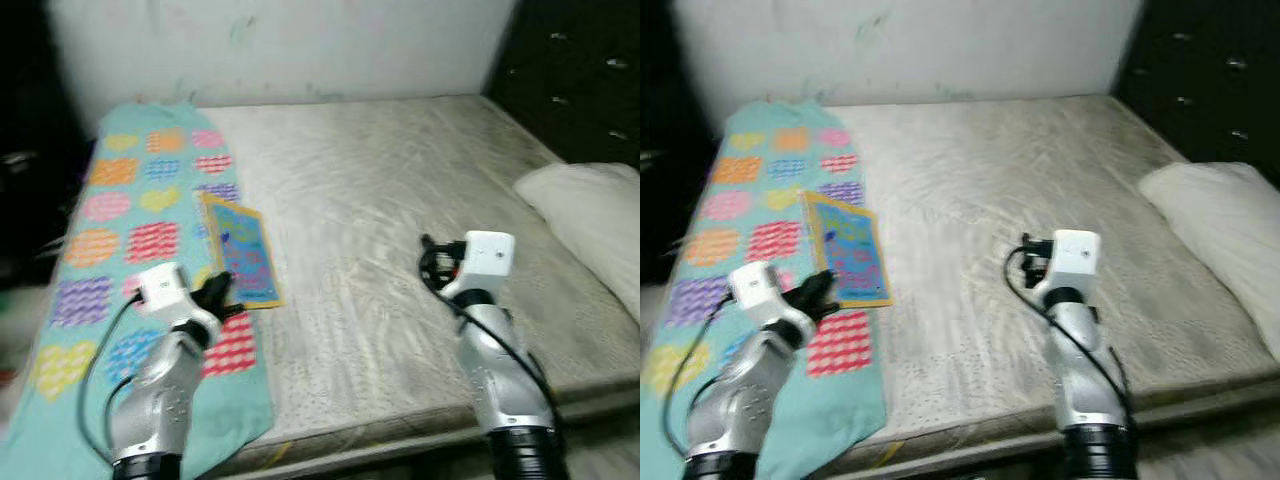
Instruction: Clean up the room
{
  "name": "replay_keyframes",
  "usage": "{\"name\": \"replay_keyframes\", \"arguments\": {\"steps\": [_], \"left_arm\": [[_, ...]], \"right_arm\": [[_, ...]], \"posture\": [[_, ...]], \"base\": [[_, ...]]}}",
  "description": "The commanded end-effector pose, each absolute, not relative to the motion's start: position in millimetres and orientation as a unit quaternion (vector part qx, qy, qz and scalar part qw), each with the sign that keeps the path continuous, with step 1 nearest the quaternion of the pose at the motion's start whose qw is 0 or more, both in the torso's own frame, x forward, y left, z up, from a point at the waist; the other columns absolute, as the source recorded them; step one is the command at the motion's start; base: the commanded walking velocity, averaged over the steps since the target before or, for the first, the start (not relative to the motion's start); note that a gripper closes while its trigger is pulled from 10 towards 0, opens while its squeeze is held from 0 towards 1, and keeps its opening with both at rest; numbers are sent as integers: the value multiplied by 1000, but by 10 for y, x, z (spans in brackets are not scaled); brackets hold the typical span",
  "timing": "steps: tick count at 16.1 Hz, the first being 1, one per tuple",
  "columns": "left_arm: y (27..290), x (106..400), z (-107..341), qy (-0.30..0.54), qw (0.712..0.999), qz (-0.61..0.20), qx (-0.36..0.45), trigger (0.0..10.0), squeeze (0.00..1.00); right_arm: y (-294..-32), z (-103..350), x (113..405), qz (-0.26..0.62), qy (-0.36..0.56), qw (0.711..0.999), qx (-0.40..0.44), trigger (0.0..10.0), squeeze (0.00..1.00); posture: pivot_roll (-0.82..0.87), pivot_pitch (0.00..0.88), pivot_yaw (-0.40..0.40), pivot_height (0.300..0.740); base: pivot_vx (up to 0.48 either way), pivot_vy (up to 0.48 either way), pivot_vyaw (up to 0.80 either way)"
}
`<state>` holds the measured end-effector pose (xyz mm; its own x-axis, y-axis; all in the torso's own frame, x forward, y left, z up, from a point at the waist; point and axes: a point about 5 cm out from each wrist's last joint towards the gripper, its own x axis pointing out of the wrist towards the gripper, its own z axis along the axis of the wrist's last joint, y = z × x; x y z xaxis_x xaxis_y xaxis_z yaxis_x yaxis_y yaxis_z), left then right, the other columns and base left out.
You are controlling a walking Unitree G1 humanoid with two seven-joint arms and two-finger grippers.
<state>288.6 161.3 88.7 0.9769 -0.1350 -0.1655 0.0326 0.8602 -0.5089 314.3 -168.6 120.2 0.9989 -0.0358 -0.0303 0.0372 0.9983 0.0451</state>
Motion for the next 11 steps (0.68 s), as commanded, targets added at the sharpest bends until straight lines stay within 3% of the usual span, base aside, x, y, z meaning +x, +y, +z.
{"name": "replay_keyframes", "arguments": {"steps": [1,4,11], "left_arm": [[1708,2903,958,76,963,-35,-254,10000,0],[1678,2905,953,77,963,-38,-255,10000,0],[1655,2921,980,64,965,-42,-250,10000,0]], "right_arm": [[-1602,1239,3169,-5,7,1000,27,10000,0],[-1615,1230,3157,-7,8,1000,26,10000,0],[-1621,1224,3158,-6,8,1000,20,10000,0]], "posture": [[-102,9,8,740],[-106,14,12,740],[-111,17,10,740]], "base": [[0,416,0],[0,417,0],[0,0,0]]}}
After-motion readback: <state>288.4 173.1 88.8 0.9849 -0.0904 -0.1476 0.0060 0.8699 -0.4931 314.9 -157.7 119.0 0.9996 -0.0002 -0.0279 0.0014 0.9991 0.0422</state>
